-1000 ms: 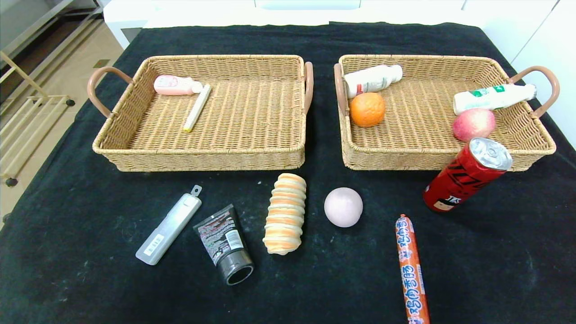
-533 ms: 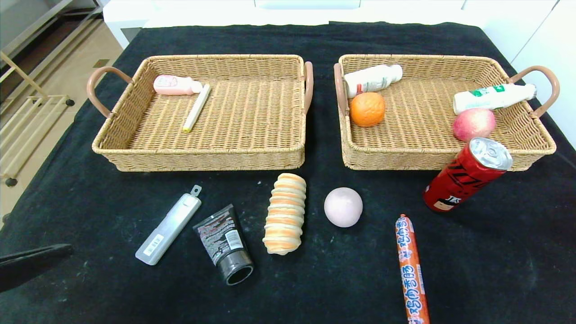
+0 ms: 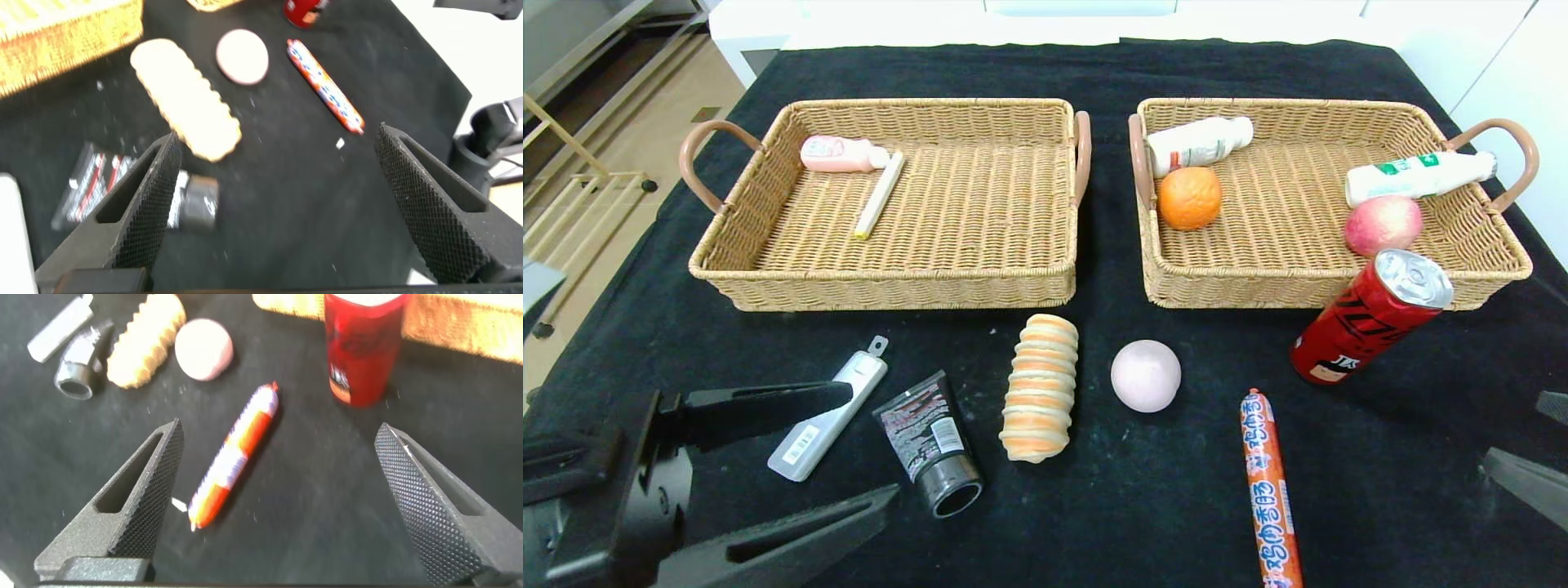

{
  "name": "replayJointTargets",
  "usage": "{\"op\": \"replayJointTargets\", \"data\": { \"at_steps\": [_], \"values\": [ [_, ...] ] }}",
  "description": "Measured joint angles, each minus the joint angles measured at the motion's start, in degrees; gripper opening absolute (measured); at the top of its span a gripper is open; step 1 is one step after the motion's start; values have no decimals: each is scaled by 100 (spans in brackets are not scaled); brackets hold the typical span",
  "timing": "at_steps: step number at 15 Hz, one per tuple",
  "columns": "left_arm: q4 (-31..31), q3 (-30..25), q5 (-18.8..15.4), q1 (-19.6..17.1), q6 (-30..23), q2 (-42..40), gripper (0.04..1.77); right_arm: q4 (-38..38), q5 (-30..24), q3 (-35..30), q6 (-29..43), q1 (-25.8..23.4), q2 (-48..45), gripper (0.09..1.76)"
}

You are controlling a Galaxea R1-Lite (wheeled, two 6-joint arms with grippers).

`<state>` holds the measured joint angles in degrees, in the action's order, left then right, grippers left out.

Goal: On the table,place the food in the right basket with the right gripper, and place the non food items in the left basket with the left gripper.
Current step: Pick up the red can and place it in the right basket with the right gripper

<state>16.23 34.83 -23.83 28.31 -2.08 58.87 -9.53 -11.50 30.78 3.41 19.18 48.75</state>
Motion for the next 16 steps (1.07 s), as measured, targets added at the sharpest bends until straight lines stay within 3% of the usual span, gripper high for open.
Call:
{"op": "replayJointTargets", "data": {
  "at_steps": [6, 10, 16],
  "values": [
    [-5, 273, 958, 300, 414, 463, 172, -88, -5, 20, 6, 39, 243, 171],
    [13, 200, 948, 304, 410, 472, 172, -69, 37, -46, -22, 44, 260, 171],
    [17, 80, 948, 262, 399, 323, 172, -74, 753, -96, -2, -50, 414, 171]
  ]
}}
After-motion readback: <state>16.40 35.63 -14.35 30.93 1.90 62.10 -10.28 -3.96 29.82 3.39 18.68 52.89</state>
